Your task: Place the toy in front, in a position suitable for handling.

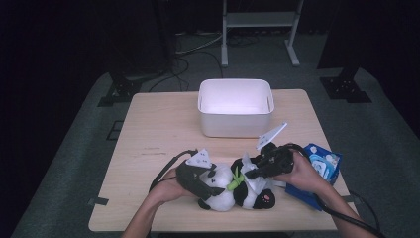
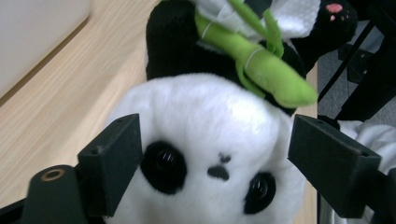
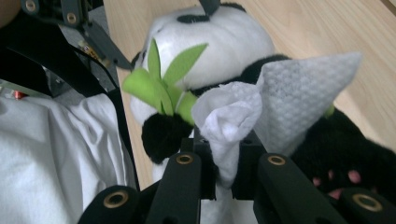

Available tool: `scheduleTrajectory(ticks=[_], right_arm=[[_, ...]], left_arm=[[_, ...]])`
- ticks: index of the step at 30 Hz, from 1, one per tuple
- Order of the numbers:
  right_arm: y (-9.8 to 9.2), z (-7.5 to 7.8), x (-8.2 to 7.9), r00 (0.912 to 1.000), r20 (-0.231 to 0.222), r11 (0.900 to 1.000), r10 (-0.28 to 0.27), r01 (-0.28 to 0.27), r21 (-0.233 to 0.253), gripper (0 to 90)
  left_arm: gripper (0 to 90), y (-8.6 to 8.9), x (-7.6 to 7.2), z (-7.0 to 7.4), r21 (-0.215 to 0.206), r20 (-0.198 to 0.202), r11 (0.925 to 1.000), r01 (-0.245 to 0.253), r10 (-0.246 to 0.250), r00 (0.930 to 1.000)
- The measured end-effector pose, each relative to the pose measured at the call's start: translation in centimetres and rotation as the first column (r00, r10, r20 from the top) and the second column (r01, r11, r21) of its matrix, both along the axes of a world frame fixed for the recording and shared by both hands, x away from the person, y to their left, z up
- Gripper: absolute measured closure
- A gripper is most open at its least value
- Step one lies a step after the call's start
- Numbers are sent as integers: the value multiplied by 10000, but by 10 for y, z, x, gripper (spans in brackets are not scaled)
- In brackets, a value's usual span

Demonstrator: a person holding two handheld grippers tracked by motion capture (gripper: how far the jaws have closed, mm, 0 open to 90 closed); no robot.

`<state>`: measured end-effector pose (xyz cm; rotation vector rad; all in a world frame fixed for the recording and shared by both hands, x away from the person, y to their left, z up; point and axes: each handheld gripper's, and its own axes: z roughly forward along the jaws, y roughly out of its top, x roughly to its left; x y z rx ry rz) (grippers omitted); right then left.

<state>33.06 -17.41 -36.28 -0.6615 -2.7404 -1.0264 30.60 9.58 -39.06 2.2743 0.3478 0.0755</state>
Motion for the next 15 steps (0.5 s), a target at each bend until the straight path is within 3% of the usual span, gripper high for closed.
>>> scheduleTrajectory(ticks=[3, 15], right_arm=[[-5, 3, -5, 9998, 211, 9998, -37, 41, -181, 826], [-32, 8, -13, 9968, 481, 9979, -645, 650, -81, 823]], left_arm=[[148, 4, 0, 0, -66, -57, 9999, -95, 94, 9999], [118, 6, 1, -1, 109, -43, 9999, -93, 93, 9999]])
